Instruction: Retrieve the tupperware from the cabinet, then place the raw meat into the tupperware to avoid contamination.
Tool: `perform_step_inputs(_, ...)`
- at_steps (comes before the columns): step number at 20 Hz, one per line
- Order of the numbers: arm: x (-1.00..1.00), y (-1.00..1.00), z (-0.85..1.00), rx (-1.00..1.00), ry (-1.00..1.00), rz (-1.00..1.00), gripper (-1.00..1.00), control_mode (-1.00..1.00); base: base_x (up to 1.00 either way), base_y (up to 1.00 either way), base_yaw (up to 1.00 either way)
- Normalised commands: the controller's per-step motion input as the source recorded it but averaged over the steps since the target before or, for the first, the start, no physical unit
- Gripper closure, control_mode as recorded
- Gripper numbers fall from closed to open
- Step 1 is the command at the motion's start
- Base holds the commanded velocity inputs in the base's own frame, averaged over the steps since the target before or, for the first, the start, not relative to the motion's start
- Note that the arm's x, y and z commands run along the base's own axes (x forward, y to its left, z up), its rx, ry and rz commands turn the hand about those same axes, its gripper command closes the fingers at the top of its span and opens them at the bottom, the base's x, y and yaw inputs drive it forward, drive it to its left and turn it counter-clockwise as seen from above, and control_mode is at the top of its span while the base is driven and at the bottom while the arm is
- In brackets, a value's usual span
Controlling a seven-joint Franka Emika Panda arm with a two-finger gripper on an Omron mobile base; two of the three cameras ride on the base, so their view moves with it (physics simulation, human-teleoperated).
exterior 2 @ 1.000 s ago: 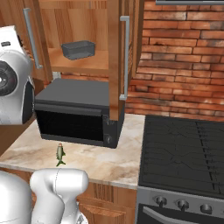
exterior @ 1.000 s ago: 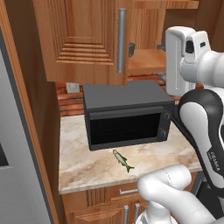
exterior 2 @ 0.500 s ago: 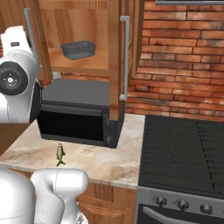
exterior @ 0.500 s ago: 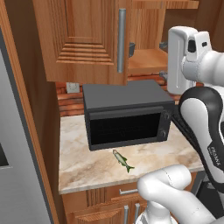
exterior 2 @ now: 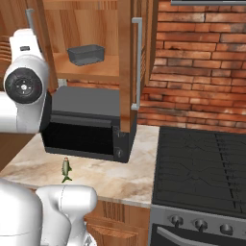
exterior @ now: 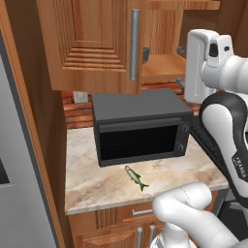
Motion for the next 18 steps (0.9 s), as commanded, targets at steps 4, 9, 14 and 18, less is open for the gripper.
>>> perform_step_inputs(4,0.05,0.0,-0.08,0.01,0.02,0.1,-1.0,-1.0,0.0,0.0,0.0)
perform_step_inputs(9,0.1,0.0,-0.05,0.01,0.02,0.1,-1.0,-1.0,0.0,0.0,0.0)
perform_step_inputs(14,0.19,0.0,-0.02,0.01,0.0,0.03,-1.0,-1.0,0.0,0.0,0.0)
perform_step_inputs(18,0.17,0.0,-0.12,0.0,-0.02,0.01,-1.0,-1.0,0.0,0.0,0.0)
